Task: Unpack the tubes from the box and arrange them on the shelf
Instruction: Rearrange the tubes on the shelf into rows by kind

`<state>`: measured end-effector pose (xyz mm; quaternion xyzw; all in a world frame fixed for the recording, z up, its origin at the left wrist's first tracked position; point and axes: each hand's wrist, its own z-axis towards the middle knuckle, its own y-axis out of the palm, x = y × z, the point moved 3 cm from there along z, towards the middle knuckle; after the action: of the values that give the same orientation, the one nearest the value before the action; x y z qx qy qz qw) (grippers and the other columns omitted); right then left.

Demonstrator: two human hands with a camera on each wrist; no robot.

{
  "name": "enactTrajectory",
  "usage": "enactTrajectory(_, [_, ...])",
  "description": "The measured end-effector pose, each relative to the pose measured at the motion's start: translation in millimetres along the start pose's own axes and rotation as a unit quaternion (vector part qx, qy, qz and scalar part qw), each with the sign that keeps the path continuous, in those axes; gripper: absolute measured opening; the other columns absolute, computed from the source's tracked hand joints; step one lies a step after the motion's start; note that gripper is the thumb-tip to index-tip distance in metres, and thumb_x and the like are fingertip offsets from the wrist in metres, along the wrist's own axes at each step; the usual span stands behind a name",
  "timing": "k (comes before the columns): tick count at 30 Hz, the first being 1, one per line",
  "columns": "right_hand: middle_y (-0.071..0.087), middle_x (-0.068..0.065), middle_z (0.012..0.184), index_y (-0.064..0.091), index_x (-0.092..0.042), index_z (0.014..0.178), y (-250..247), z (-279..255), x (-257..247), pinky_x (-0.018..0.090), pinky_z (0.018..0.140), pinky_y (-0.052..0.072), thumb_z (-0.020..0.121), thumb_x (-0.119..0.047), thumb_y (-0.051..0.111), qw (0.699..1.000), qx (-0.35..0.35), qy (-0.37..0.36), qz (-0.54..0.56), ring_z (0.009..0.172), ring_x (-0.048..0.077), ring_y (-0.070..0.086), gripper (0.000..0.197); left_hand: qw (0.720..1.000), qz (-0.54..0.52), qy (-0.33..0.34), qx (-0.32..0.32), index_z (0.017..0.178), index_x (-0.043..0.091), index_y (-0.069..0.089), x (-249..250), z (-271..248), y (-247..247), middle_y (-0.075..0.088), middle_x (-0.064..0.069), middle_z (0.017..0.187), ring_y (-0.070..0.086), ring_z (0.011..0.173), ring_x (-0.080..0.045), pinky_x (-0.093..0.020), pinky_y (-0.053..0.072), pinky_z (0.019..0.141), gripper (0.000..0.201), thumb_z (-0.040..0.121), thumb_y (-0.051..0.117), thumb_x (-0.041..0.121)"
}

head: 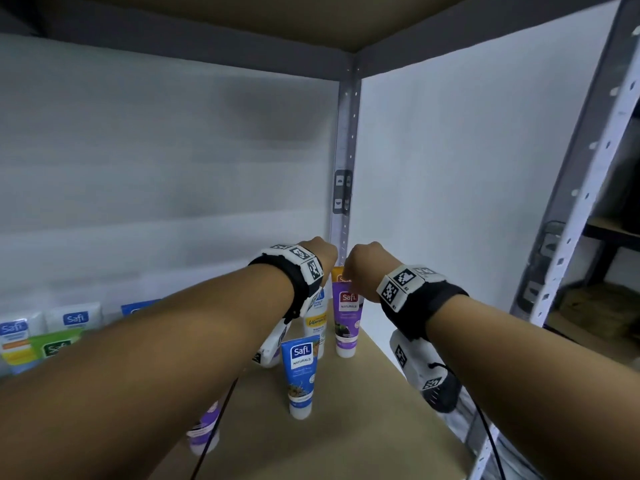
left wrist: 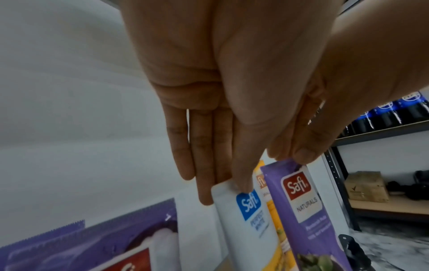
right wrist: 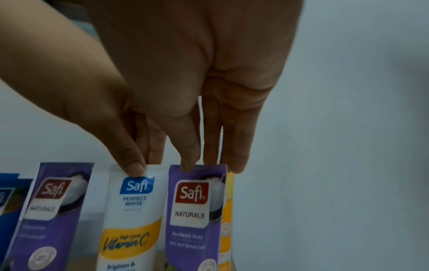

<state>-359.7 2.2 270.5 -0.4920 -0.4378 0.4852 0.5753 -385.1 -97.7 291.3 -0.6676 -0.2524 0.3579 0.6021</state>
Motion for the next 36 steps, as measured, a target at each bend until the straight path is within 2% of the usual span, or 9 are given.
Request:
enactTrajectory(3, [0.063,0.014,0.102,0.058,-0.010,0.084,3,-2,-2,0.028,0.065,0.041,0.089,-0.018,0.057,0.999,0.022,0.014,0.027,0.076,0.023,0.053,0.009,1.000,0.007,-0.002,-0.010,0.108,-0.001,0.062,0,3,1,0.061,-0.015,0.099,0.065,0.101,-0.030,-0.027,0.044,0.070,0.023,0.086,0.067,0.007])
enactTrajectory(7, [0.063,0.015,0.105,0.068,-0.006,0.102,-3,-9,-6,0.027,0.071,0.046,0.090,-0.016,0.056,0.997,0.018,0.013,0.067,0.089,0.028,0.063,0.020,1.000,0.010,-0.012,-0.002,0.102,0.004,0.063,3,-1,-5,0.054,-0.007,0.087,0.065,0.102,-0.028,-0.025,0.043,0.070,0.017,0.085,0.067,0.005])
enactTrajectory(11, [0.062,0.016,0.107,0.067,-0.006,0.104,-20,-22,-10,0.031,0.077,0.051,0.090,-0.014,0.055,0.997,0.040,0.001,0.072,0.093,0.030,0.064,0.020,0.999,-0.006,-0.019,0.032,0.096,0.004,0.062,-2,-15,-20,0.062,-0.014,0.102,0.065,0.094,-0.030,-0.027,0.044,0.068,0.013,0.084,0.065,0.001])
enactTrajectory(15, [0.064,0.015,0.103,0.066,-0.004,0.099,-53,-36,-16,0.037,0.080,0.056,0.088,-0.005,0.050,0.993,0.087,-0.004,0.079,0.089,0.031,0.065,0.019,0.996,-0.017,-0.036,0.081,0.077,0.005,0.053,-12,-39,-48,0.062,-0.014,0.100,0.065,0.084,-0.030,-0.028,0.045,0.062,0.014,0.083,0.064,0.000])
enactTrajectory(18, [0.064,0.016,0.103,0.067,-0.004,0.098,-85,-51,-23,0.039,0.080,0.056,0.088,-0.005,0.051,0.990,0.117,-0.016,0.082,0.089,0.031,0.065,0.019,0.992,-0.027,-0.052,0.113,0.088,0.005,0.061,-21,-63,-75,0.059,-0.013,0.104,0.064,0.085,-0.030,-0.028,0.047,0.064,0.007,0.083,0.066,0.004])
enactTrajectory(21, [0.064,0.016,0.104,0.069,-0.006,0.097,-117,-68,-31,0.034,0.078,0.056,0.085,-0.004,0.054,0.984,0.153,-0.035,0.080,0.090,0.032,0.065,0.019,0.987,-0.032,-0.059,0.144,0.106,0.004,0.067,-33,-89,-99,0.059,-0.014,0.109,0.062,0.083,-0.030,-0.030,0.051,0.069,0.023,0.083,0.068,0.006])
enactTrajectory(25, [0.067,0.011,0.101,0.071,-0.017,0.085,-153,-94,-48,0.023,0.069,0.045,0.081,-0.004,0.058,0.979,0.180,-0.064,0.074,0.087,0.029,0.066,0.019,0.980,-0.046,-0.076,0.178,0.100,0.006,0.070,-48,-131,-121,0.063,-0.013,0.104,0.063,0.080,-0.028,-0.030,0.052,0.069,0.020,0.081,0.069,0.007])
enactTrajectory(31, [0.068,0.004,0.097,0.063,-0.024,0.076,-181,-130,-86,0.035,0.081,0.058,0.082,-0.006,0.066,0.977,0.166,-0.086,0.106,0.087,0.021,0.067,0.019,0.972,-0.074,-0.086,0.204,0.099,0.009,0.074,-67,-194,-123,0.067,-0.012,0.101,0.066,0.086,-0.028,-0.032,0.055,0.075,0.017,0.083,0.069,0.012])
enactTrajectory(36, [0.068,0.001,0.093,0.063,-0.022,0.077,-169,-161,-117,0.029,0.081,0.055,0.083,-0.007,0.066,0.978,0.139,-0.124,0.094,0.085,0.018,0.064,0.017,0.970,-0.100,-0.102,0.195,0.100,0.013,0.074,-73,-239,-101,0.068,-0.009,0.103,0.066,0.089,-0.027,-0.034,0.056,0.080,0.018,0.083,0.069,0.010])
